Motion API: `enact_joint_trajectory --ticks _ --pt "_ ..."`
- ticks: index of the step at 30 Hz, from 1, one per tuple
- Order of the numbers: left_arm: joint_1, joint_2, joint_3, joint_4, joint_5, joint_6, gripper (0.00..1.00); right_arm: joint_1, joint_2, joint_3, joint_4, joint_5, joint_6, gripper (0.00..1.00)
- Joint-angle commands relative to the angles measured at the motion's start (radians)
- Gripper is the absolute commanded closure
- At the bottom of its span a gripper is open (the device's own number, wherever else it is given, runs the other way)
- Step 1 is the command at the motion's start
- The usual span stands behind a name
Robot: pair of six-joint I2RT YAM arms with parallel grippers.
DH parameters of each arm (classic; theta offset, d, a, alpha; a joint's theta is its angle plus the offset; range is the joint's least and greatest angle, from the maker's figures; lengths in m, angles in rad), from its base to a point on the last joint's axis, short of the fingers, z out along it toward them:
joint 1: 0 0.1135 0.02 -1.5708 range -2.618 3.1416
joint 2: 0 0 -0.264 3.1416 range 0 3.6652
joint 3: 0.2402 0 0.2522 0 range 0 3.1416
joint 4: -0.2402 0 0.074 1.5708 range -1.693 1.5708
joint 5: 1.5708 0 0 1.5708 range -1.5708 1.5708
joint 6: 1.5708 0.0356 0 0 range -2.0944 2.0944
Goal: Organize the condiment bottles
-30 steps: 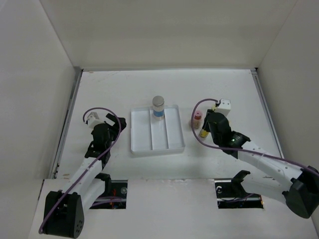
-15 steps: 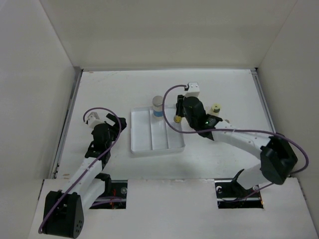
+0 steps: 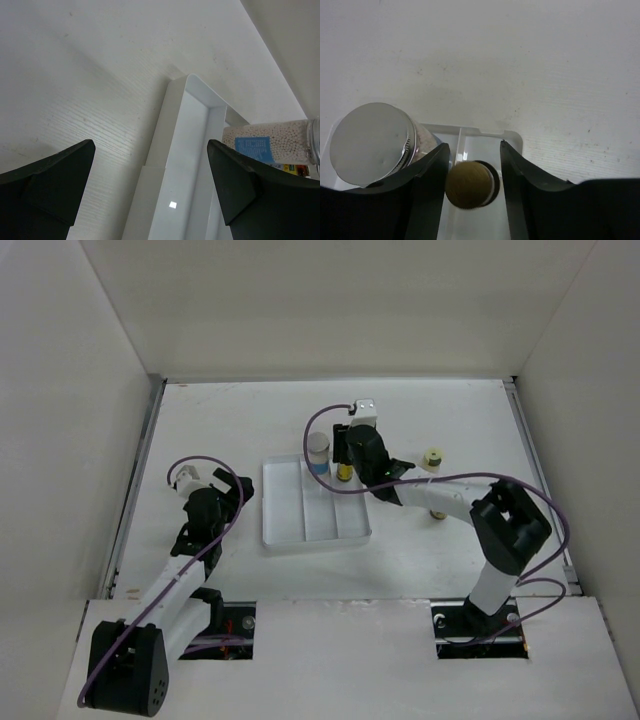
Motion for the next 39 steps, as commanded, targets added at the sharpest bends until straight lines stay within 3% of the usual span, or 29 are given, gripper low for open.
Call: enact_joint_trajectory --ticks 1,11,14,18,25,27,30,32,39 --pt "0.01 0.001 0.0 0.026 -0.005 0.006 0.0 0.0 -0.046 0.031 0.086 0.03 -0.015 0.4" --pt "0.005 -0.018 -0.003 0.021 -0.004 0.003 0.0 -0.037 -0.483 -0.286 -0.021 0.09 0.06 0.23" --pt "-0.002 -0.016 0.0 0.018 -0.007 0.006 0.0 -0.087 -0.504 -0.357 -0.073 0.079 0.108 0.15" --pt "-0.002 -0.015 0.006 0.018 -0.004 0.003 0.0 -0.126 -0.439 -0.384 -0.092 0.05 0.123 0.12" --pt "-0.002 -0.027 -0.006 0.013 -0.011 0.004 0.0 -0.137 -0.329 -0.357 -0.092 0.053 0.132 0.2" --pt "0.002 -0.027 -0.014 0.018 -0.013 0.003 0.0 -0.138 -0.31 -0.355 -0.086 0.053 0.137 0.27" --pt "0.004 -0.012 -0.005 0.016 -0.008 0.001 0.0 -0.135 -0.31 -0.349 -0.089 0.062 0.137 0.49" --pt "0.004 -0.015 -0.002 0.013 -0.01 0.007 0.0 -0.126 -0.359 -0.355 -0.083 0.103 0.125 0.55" --pt "0.001 -0.019 -0.012 0.021 -0.013 0.003 0.0 0.064 -0.53 -0.331 -0.07 0.133 0.097 0.58"
